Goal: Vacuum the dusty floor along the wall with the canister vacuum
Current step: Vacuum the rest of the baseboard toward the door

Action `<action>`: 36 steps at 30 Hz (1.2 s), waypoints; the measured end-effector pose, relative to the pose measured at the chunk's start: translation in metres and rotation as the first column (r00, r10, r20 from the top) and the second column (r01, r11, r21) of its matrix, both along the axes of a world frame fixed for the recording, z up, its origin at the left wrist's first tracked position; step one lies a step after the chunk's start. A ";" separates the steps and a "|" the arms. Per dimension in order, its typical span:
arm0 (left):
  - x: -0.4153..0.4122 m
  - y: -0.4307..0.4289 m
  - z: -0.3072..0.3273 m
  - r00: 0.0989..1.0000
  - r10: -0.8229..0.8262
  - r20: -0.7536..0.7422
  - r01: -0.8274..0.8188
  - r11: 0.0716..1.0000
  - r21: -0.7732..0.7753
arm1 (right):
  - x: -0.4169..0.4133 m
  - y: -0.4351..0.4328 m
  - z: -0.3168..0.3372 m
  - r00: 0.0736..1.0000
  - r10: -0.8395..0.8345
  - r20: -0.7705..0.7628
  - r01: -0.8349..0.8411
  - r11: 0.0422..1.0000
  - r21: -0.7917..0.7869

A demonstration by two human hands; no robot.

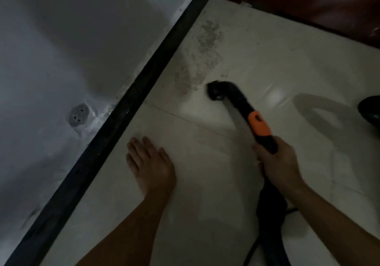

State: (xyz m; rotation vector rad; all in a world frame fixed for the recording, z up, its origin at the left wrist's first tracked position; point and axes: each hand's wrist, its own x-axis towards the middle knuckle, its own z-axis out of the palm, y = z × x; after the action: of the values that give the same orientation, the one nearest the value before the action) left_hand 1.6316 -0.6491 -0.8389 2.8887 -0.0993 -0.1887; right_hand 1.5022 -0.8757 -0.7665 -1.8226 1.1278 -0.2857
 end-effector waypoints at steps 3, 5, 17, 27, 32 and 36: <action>-0.001 0.000 0.000 0.998 0.011 -0.056 -0.011 1.000 0.008 | 0.012 -0.038 0.007 0.994 -0.110 0.022 0.109 0.993 0.047; 0.000 0.000 0.004 0.997 -0.009 -0.078 0.012 0.999 0.032 | 0.029 -0.056 0.015 0.994 -0.111 0.010 0.110 0.991 0.076; -0.002 0.004 0.019 0.998 -0.041 -0.047 0.038 0.998 -0.049 | 0.027 -0.019 -0.003 0.987 0.133 -0.088 -0.142 0.984 -0.106; 0.007 0.006 0.043 0.978 -0.093 -0.185 0.109 0.991 0.077 | 0.060 -0.050 0.011 0.978 0.191 -0.083 -0.201 0.969 -0.143; 0.016 0.000 0.039 0.982 -0.063 -0.177 0.078 0.994 0.082 | 0.063 -0.049 0.005 0.959 0.261 -0.108 -0.273 0.954 -0.121; 0.014 -0.002 0.019 0.997 -0.042 -0.068 0.045 0.998 0.042 | 0.074 -0.063 0.008 0.971 0.213 -0.111 -0.231 0.956 -0.183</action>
State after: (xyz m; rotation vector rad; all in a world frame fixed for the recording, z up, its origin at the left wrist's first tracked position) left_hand 1.6453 -0.6512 -0.8199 2.9214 -0.1473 -0.2990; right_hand 1.5767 -0.9382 -0.7585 -2.1349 0.9711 -0.1883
